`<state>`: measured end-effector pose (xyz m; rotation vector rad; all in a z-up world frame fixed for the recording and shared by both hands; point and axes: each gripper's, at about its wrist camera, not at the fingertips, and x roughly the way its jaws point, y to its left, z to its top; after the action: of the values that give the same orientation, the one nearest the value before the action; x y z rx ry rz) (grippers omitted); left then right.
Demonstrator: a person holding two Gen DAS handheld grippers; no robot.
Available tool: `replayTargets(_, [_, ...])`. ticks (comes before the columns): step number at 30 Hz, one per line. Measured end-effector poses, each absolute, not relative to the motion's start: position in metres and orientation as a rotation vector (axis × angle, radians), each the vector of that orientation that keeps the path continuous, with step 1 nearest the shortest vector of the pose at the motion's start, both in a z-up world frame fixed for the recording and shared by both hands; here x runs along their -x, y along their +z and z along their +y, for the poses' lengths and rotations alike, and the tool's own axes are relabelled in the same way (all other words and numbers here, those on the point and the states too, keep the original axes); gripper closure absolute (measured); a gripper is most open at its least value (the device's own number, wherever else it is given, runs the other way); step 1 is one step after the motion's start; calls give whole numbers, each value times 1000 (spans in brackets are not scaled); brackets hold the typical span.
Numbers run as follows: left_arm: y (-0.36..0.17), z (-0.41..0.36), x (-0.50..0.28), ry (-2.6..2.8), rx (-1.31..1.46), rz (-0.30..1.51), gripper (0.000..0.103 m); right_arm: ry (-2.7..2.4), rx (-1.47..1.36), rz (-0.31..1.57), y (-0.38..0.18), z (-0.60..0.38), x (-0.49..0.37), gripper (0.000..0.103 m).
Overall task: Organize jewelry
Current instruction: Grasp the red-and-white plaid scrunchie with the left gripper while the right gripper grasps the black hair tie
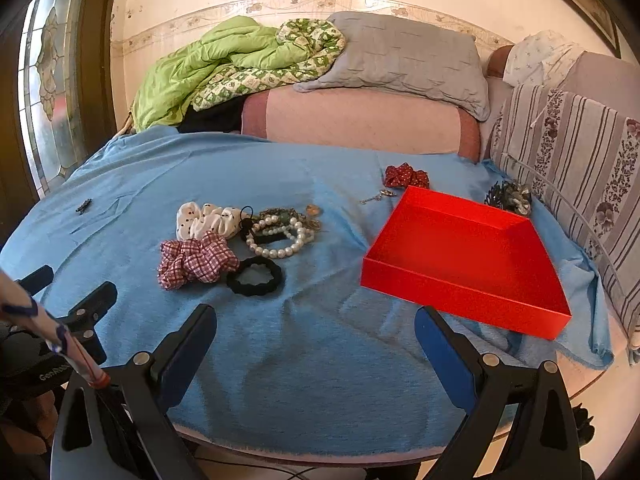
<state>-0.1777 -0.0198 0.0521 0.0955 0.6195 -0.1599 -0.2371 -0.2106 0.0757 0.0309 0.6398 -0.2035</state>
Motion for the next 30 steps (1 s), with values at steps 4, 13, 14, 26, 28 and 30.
replayTargets(4, [51,-21,178,-159,-100,624,0,-187,-37,640,77,-210,237,2])
replayTargets(13, [47,-22,175,-163,-106,640,0,-154,-48,648,72,-207,235,2])
replayTargets(14, [46,-23,174,-160,-110,644,0,-151,-52,653,71,-208,234,2])
replayTargets(26, [40,-20,165,-168,-93,675,0,-101,-70,660,73,-205,224,5])
replayTargets(28, [40,-20,164,-167,-85,682,0,-95,-73,661,73,-205,222,5])
replayTargets(30, [39,-18,162,-166,-78,691,0,-88,-75,663,74,-205,220,6])
